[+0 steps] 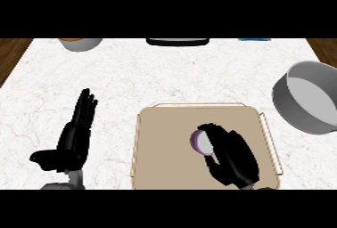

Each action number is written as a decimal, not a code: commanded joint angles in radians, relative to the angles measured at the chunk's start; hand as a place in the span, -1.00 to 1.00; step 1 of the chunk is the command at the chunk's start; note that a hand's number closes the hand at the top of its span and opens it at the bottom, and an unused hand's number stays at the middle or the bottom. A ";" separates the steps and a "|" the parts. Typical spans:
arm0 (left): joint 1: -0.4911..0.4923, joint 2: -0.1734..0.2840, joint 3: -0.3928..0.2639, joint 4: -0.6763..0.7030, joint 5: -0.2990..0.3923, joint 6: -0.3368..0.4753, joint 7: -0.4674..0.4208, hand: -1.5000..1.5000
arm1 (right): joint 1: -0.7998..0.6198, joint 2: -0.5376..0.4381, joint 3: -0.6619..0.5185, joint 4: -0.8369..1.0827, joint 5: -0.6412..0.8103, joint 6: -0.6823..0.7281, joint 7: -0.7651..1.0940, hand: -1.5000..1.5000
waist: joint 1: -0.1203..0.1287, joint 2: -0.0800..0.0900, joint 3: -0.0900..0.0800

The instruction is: Pick the can from the tray and place it in the pot

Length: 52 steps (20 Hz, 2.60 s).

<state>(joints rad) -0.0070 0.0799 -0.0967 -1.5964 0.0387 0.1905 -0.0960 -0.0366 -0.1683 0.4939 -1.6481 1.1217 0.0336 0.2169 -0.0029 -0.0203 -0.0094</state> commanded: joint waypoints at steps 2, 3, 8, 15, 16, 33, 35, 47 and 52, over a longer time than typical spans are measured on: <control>0.024 0.040 0.036 -0.048 0.028 -0.043 0.030 0.00 | 0.073 -0.032 0.040 -0.120 0.052 0.090 0.056 1.00 | 0.002 0.018 0.009; 0.058 0.005 0.009 -0.040 -0.001 -0.016 -0.010 0.00 | 0.102 -0.017 0.071 -0.209 0.084 0.094 0.096 1.00 | 0.001 0.018 0.009; -0.004 -0.003 0.035 0.063 -0.003 -0.013 -0.055 0.00 | 0.145 -0.027 0.104 -0.466 0.130 0.071 0.134 1.00 | -0.013 0.017 0.008; -0.035 -0.006 0.026 0.019 -0.024 0.009 0.017 0.00 | 0.163 -0.017 0.146 -0.684 0.329 0.141 0.283 1.00 | -0.006 0.017 0.009; -0.003 -0.009 0.026 0.015 -0.003 -0.017 -0.018 0.00 | 0.201 -0.041 0.107 -0.717 0.312 0.120 0.277 1.00 | -0.005 0.017 0.009; 0.058 -0.028 0.016 -0.016 -0.024 -0.026 -0.049 0.00 | 0.044 -0.150 -0.657 -0.501 -0.104 0.136 0.062 1.00 | 0.004 0.021 0.010; 0.011 -0.008 0.050 0.046 0.000 -0.061 -0.067 0.00 | 0.005 -0.173 -0.715 -0.439 -0.136 0.132 0.030 1.00 | 0.002 0.021 0.010; -0.041 -0.038 0.034 0.051 -0.036 -0.027 -0.013 0.00 | -0.140 -0.355 -0.902 0.098 -0.271 0.116 -0.252 1.00 | 0.009 0.023 0.010; -0.009 -0.050 0.012 0.036 -0.054 -0.025 -0.025 0.00 | -0.177 -0.393 -0.903 0.359 -0.239 0.054 -0.362 1.00 | 0.012 0.023 0.010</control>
<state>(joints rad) -0.0204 0.0487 -0.0581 -1.5672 0.0129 0.1522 -0.1150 -0.1751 -0.5323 -0.4096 -1.4660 0.8644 0.1224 -0.0767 0.0078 0.0022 0.0006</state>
